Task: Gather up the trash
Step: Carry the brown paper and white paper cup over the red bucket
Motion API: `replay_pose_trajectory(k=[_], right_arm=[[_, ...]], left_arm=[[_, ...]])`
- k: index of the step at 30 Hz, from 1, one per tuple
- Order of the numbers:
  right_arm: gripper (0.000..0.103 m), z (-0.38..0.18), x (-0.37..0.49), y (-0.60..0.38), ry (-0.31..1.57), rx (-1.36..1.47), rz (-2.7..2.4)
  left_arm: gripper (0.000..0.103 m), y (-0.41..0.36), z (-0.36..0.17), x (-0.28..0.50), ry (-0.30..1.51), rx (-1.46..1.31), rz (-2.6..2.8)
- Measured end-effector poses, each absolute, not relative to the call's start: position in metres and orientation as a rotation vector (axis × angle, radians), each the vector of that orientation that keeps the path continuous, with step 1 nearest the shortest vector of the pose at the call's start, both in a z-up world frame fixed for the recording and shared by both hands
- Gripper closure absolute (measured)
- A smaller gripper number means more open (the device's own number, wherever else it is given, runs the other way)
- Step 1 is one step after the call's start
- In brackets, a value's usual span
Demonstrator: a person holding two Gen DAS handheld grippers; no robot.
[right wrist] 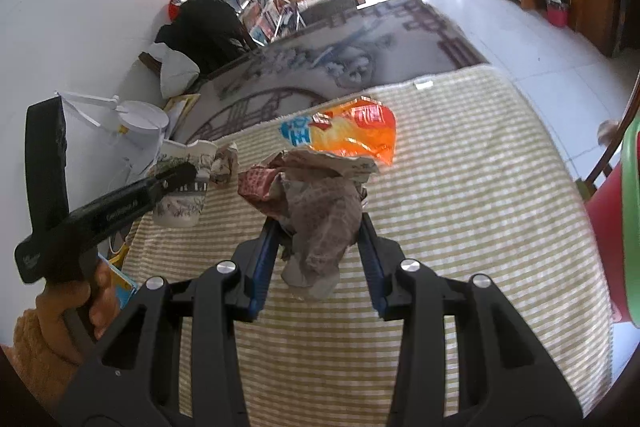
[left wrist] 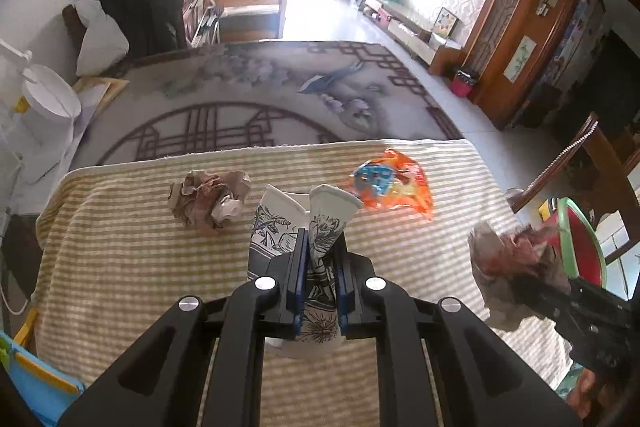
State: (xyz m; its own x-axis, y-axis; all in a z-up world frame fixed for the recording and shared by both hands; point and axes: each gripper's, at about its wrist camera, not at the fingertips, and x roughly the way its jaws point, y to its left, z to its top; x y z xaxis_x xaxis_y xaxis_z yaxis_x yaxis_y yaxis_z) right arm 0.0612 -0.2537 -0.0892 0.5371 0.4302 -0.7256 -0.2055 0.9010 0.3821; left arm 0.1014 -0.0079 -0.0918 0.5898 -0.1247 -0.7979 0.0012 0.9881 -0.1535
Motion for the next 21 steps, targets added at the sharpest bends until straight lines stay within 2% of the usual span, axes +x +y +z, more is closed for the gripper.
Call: replay_pose_trajectory(k=[21], right_arm=[[0.064, -0.058, 0.026, -0.295, 0.813, 0.294, 0.333]], left_arm=[[0.093, -0.062, -0.065, 0.072, 0.890, -0.081, -0.132]])
